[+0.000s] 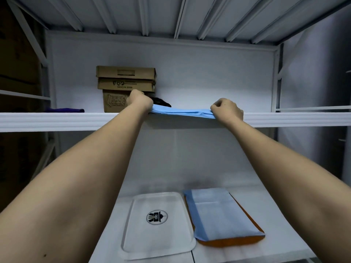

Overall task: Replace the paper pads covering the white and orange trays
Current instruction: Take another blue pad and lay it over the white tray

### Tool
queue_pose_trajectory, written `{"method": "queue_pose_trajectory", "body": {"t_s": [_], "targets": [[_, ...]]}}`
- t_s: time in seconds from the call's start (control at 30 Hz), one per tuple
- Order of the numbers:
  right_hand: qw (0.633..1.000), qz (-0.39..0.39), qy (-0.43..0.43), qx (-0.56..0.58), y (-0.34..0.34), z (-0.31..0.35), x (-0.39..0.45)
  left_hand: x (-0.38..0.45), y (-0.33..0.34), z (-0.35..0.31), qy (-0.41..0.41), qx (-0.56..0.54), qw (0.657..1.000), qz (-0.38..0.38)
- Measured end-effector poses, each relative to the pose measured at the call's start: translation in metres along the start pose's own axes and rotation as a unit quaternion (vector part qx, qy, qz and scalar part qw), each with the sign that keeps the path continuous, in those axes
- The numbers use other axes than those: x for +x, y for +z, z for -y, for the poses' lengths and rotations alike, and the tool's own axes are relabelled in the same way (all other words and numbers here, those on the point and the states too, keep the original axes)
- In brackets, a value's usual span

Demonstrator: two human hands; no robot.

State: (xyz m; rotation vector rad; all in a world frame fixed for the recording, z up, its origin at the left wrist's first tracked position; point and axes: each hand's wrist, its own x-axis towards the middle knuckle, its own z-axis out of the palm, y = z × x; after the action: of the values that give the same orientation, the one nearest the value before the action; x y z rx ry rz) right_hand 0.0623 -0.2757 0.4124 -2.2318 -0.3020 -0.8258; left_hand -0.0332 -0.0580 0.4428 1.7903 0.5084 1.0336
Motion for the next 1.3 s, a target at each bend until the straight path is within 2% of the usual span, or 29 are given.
{"method": "queue_pose_trajectory", "body": {"t_s": [0.07,0.17,0.27,0.33,0.43,0.47,0.5,0.63,0.73,0.87,1.03,1.2,1.3], "targets": [[0.999,-0.027,0.0,0.047,0.004,-0.001,-0.011,-0.01,-0.003,0.009,-0.009,-0.043,0.998,-0.049],[0.99,-0.061,0.013,0.125,0.014,-0.004,-0.023,-0.028,0.001,0.02,0.024,-0.107,0.99,-0.084],[0.959,-0.135,0.063,0.243,0.021,-0.004,-0.04,-0.056,0.0,0.035,0.079,-0.157,0.977,-0.118],[0.909,-0.149,0.136,0.365,0.024,-0.004,-0.051,-0.072,-0.002,0.049,0.095,-0.197,0.967,-0.134],[0.764,-0.114,0.242,0.586,0.034,-0.006,-0.063,-0.087,-0.002,0.068,0.069,-0.267,0.953,-0.122],[0.73,-0.102,0.258,0.625,0.037,-0.009,-0.067,-0.091,-0.001,0.075,0.051,-0.287,0.949,-0.115],[0.714,-0.09,0.264,0.642,0.041,-0.012,-0.071,-0.095,-0.001,0.08,0.038,-0.3,0.947,-0.105],[0.712,-0.048,0.24,0.658,0.057,-0.029,-0.096,-0.107,0.0,0.111,0.02,-0.271,0.959,-0.075],[0.73,-0.033,0.224,0.645,0.071,-0.046,-0.116,-0.107,0.001,0.141,-0.001,-0.247,0.969,-0.032],[0.773,0.022,0.198,0.602,0.086,-0.078,-0.135,-0.106,-0.001,0.174,-0.042,-0.249,0.966,0.055],[0.854,0.118,0.167,0.479,0.116,-0.116,-0.152,-0.102,0.005,0.222,-0.097,-0.231,0.962,0.112],[0.866,0.217,0.18,0.414,0.158,-0.139,-0.156,-0.096,0.014,0.267,-0.15,-0.175,0.965,0.125],[0.857,0.277,0.213,0.379,0.189,-0.153,-0.156,-0.089,0.023,0.294,-0.166,-0.128,0.971,0.118]]}}
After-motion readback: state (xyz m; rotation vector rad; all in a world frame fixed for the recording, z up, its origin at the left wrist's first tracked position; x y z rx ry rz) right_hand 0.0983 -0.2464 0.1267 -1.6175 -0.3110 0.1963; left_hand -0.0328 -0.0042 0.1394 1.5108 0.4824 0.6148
